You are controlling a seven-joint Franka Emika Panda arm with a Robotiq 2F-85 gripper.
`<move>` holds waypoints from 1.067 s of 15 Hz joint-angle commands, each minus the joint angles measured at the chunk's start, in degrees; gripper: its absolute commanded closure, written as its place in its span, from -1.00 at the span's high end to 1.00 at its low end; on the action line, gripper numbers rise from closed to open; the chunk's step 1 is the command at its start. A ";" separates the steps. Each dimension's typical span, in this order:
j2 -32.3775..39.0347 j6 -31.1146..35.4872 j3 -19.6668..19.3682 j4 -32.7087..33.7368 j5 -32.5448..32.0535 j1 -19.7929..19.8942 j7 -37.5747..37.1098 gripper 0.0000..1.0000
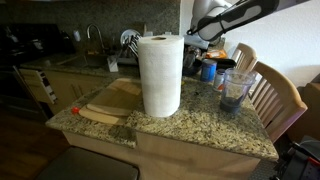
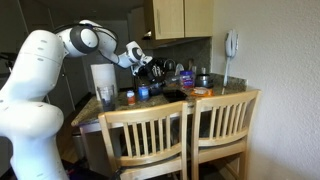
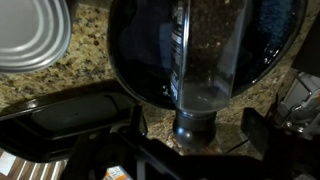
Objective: Place the glass jar in the black bowl
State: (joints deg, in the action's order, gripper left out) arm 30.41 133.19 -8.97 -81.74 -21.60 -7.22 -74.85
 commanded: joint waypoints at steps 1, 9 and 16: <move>1.89 -1.21 -0.92 2.65 -0.17 -1.09 -0.68 1.00; 6.47 -6.61 -0.16 7.72 2.09 -0.57 -0.37 1.00; 7.19 -7.95 -0.95 7.18 1.24 -1.41 -1.42 1.00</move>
State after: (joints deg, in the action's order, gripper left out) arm 37.56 125.34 -9.45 -74.69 -20.76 -8.29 -76.51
